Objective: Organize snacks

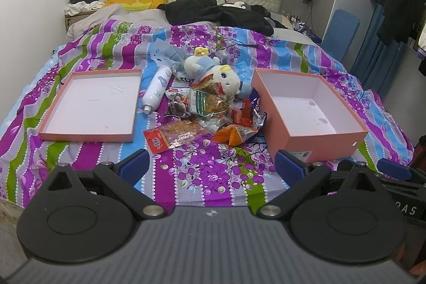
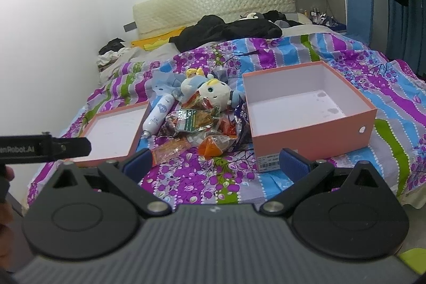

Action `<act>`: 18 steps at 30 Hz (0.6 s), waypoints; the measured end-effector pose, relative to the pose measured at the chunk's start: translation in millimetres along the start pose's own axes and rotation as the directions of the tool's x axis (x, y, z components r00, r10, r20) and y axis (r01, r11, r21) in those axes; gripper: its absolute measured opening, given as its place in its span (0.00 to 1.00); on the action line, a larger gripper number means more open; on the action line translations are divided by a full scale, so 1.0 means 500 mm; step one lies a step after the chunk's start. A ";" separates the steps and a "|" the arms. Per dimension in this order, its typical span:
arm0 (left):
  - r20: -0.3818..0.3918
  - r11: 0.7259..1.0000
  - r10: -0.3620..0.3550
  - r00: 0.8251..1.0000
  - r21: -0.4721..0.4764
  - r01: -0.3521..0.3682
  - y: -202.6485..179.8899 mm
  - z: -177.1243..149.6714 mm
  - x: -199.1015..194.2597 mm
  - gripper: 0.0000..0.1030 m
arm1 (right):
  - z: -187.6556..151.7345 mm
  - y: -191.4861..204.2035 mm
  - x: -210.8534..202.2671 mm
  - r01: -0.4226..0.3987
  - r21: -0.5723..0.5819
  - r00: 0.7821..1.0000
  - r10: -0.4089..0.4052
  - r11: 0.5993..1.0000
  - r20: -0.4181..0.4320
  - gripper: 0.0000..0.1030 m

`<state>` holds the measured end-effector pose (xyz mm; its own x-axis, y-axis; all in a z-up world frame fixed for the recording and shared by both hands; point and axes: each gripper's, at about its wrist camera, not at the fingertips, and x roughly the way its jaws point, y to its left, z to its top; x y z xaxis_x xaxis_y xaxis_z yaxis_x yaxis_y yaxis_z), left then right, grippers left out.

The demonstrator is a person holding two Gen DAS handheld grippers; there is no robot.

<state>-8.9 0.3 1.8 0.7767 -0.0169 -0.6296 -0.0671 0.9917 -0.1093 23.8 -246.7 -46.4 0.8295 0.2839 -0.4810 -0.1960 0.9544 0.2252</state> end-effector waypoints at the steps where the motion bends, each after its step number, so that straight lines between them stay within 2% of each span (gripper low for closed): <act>1: 0.000 1.000 0.000 1.000 0.000 0.000 0.000 0.000 0.000 0.99 | 0.000 0.000 -0.001 0.002 -0.001 1.000 -0.002 1.000 0.002 1.00; 18: -0.001 1.000 0.002 1.000 -0.001 -0.002 -0.002 0.000 -0.004 0.99 | -0.001 -0.004 0.000 0.007 0.002 1.000 -0.007 1.000 -0.001 1.00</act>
<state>-10.4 -0.9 3.4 0.7761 -0.0148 -0.6305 -0.0694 0.9916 -0.1088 23.8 -248.8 -47.3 0.8305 0.2774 -0.4831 -0.1892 0.9561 0.2237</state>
